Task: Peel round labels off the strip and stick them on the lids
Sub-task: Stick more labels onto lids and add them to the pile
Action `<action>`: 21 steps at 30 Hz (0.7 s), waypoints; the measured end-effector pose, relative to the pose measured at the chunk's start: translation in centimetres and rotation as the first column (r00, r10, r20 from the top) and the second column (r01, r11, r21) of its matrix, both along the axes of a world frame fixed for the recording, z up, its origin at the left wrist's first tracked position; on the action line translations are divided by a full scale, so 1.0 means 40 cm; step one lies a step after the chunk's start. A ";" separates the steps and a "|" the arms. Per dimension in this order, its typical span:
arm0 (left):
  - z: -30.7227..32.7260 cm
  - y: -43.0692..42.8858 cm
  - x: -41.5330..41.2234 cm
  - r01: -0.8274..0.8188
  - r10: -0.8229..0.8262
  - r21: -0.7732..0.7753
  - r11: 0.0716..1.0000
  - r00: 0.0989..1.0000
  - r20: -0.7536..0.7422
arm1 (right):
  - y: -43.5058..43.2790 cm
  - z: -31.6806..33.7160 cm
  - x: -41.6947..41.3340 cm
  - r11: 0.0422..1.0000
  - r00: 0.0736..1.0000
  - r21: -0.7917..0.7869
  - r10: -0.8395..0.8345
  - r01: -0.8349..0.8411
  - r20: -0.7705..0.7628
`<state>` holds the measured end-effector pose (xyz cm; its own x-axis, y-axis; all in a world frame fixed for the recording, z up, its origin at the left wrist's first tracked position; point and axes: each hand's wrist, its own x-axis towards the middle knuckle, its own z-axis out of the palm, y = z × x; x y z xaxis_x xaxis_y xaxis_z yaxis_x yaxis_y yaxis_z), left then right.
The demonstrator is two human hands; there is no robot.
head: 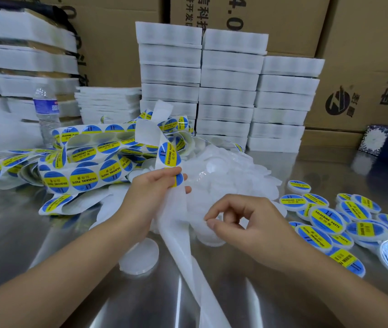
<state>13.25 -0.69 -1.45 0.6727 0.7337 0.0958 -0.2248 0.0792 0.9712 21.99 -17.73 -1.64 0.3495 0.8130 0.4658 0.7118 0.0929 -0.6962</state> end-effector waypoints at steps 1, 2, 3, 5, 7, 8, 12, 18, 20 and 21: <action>-0.001 0.002 -0.002 0.000 0.000 0.011 1.000 1.000 0.004 | 0.003 0.001 0.005 0.999 0.999 0.032 -0.013 0.014 -0.043; -0.002 0.005 -0.005 0.006 -0.006 0.027 1.000 1.000 0.000 | 0.006 0.003 0.014 0.997 0.995 0.060 -0.031 0.037 -0.098; -0.003 0.007 -0.006 0.016 -0.015 0.050 0.999 1.000 -0.012 | 0.008 0.006 0.023 0.995 0.986 0.076 -0.054 0.067 -0.160; -0.005 0.010 -0.008 0.036 -0.032 0.096 0.995 0.999 -0.043 | 0.011 0.007 0.044 0.987 0.963 0.078 -0.118 0.141 -0.241; -0.005 0.010 -0.008 0.046 -0.039 0.112 0.993 0.997 -0.064 | 0.013 0.004 0.059 0.976 0.951 0.069 -0.183 0.206 -0.248; -0.006 0.010 -0.007 0.047 -0.039 0.112 0.993 0.996 -0.076 | 0.013 0.002 0.064 0.970 0.947 0.067 -0.211 0.233 -0.240; -0.008 0.007 -0.004 0.046 -0.040 0.057 0.997 0.994 -0.099 | 0.022 -0.006 0.078 0.953 0.935 0.059 -0.277 0.297 -0.222; -0.006 0.002 -0.005 -0.033 0.042 0.088 0.996 0.994 -0.102 | 0.033 -0.054 0.078 0.973 0.971 -0.034 -0.223 0.227 0.080; -0.005 -0.003 -0.005 -0.053 0.062 0.095 0.994 0.993 -0.101 | 0.043 -0.075 0.075 0.969 0.957 -0.068 -0.224 0.239 0.186; -0.005 -0.005 -0.005 -0.056 0.066 0.099 0.994 0.992 -0.104 | 0.050 -0.082 0.073 0.963 0.941 -0.074 -0.233 0.258 0.247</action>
<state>13.05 -0.89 -1.64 0.6371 0.7646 0.0975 -0.1209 -0.0258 0.9923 24.90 -15.74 -4.91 0.4360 0.7639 0.4758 0.8469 -0.1693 -0.5041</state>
